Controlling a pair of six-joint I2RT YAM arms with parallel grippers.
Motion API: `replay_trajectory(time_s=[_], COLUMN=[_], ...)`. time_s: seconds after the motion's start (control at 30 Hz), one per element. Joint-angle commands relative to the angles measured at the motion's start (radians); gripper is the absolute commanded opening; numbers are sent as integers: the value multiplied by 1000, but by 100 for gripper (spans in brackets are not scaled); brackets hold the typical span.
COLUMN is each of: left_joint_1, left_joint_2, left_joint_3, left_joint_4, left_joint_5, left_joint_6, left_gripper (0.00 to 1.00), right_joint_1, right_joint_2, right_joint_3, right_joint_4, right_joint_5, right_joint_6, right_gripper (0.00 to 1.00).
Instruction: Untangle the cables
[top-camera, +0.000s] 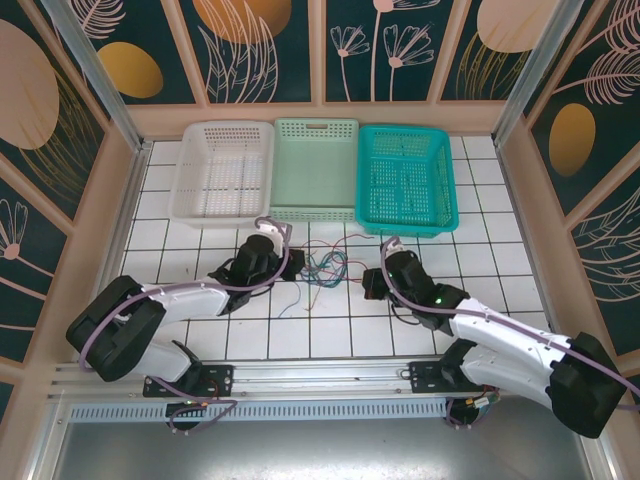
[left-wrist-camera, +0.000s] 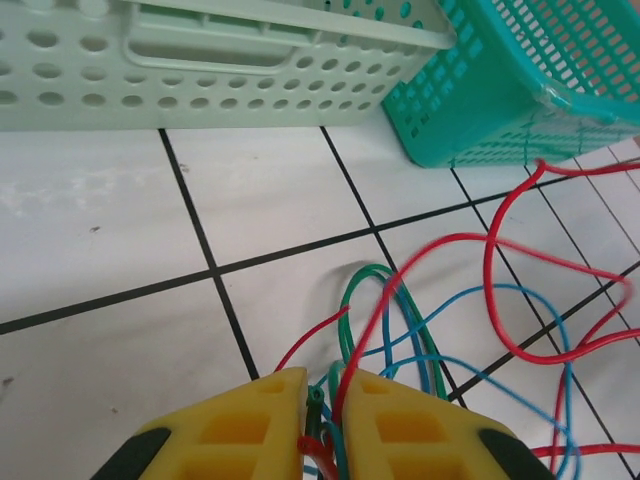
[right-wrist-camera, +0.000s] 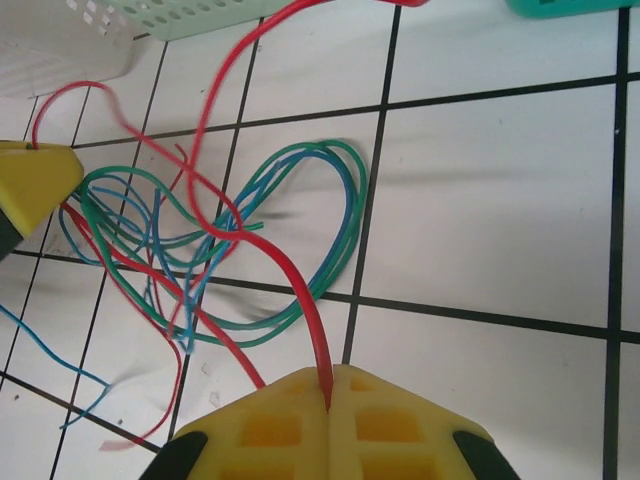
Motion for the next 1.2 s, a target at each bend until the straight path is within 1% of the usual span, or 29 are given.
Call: replay_trajectory(time_s=[0.0, 0.03, 0.13, 0.2, 0.23, 0.37, 0.5, 0.63, 0.7, 0.77, 0.87, 1.0, 1.07, 1.17], left_joint_1=[22, 21, 23, 22, 22, 22, 22, 22, 22, 22, 24, 23, 24, 24], left_joint_2=[-24, -20, 12, 45, 59, 108, 114, 117, 127, 141, 151, 153, 158, 174], left_joint_3=[-35, -33, 1, 35, 47, 85, 105, 135, 144, 151, 148, 140, 148, 170], left_joint_4=[75, 78, 38, 16, 13, 20, 4, -47, -73, -96, -111, -118, -124, -153], left_joint_5=[-91, -99, -145, -142, -134, -103, -130, -170, -196, -220, -248, -286, -289, -304], left_joint_6=[-85, -92, -94, -78, -73, -63, -62, -37, -23, -13, -3, 8, 21, 42], left_gripper=[17, 17, 17, 17, 17, 17, 17, 18, 17, 17, 16, 16, 16, 16], right_joint_1=[41, 55, 83, 84, 84, 84, 84, 74, 52, 10, -86, -204, -233, -241], right_joint_2=[1, 12, 42, 43, 43, 27, 1, -46, -96, -162, -272, -399, -433, -441], right_joint_3=[-28, -25, -19, -35, -38, -49, -52, -23, -9, -2, 4, 6, 13, 38], right_joint_4=[70, 88, 141, 192, 202, 220, 221, 157, 115, 72, 17, -36, -56, -70], right_joint_5=[-39, -39, -153, -247, -267, -282, -304, -328, -320, -328, -375, -391, -385, -375], right_joint_6=[-41, -66, -149, -186, -194, -220, -248, -285, -299, -306, -292, -259, -255, -254], right_gripper=[0, 0, 0, 0, 0, 0, 0, 0, 0, 0, 0, 0, 0, 0])
